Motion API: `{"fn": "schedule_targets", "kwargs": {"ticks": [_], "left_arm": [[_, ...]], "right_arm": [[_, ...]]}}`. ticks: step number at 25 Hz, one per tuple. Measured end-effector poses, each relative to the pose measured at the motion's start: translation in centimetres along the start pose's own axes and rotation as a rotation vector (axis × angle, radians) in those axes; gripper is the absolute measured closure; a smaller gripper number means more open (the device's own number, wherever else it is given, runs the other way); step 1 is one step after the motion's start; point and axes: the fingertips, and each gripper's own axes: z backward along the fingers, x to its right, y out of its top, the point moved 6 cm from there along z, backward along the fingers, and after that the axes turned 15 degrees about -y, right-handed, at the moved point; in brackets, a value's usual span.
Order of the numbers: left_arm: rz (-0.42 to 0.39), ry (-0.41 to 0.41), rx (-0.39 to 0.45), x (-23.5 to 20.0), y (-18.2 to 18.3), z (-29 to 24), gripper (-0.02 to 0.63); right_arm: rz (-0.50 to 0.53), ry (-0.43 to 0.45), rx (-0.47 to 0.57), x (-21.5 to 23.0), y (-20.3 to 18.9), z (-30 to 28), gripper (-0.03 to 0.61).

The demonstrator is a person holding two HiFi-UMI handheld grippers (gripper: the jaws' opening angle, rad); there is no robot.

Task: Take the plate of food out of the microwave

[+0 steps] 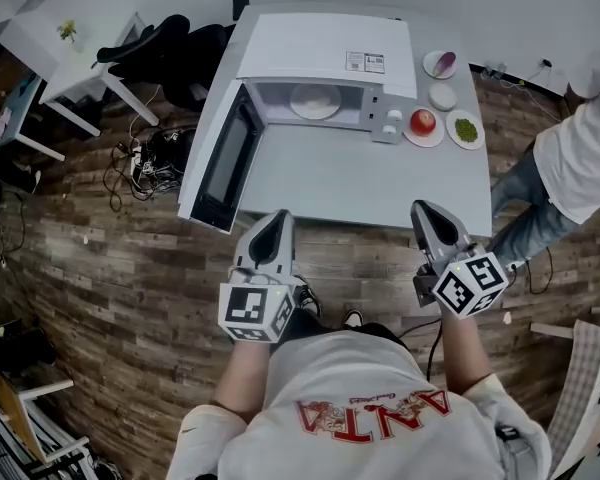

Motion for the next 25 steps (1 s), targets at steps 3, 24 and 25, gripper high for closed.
{"fn": "schedule_targets", "kwargs": {"ticks": [3,24,25], "left_arm": [[-0.007,-0.004,-0.001,-2.8,0.0,-1.3,0.604],[0.119,-0.033,-0.027,-10.3,-2.5,-7.4,0.604],[0.121,-0.022,-0.028,-10.3,-2.5,-7.6,0.604]], "right_arm": [[-0.001,-0.02,-0.006,-1.2,0.5,-3.1,0.578],[-0.36,-0.021,-0.148,-0.7,-4.5,-21.5,0.578],[-0.395,-0.016,-0.158,-0.5,-5.0,-22.4,0.578]]}}
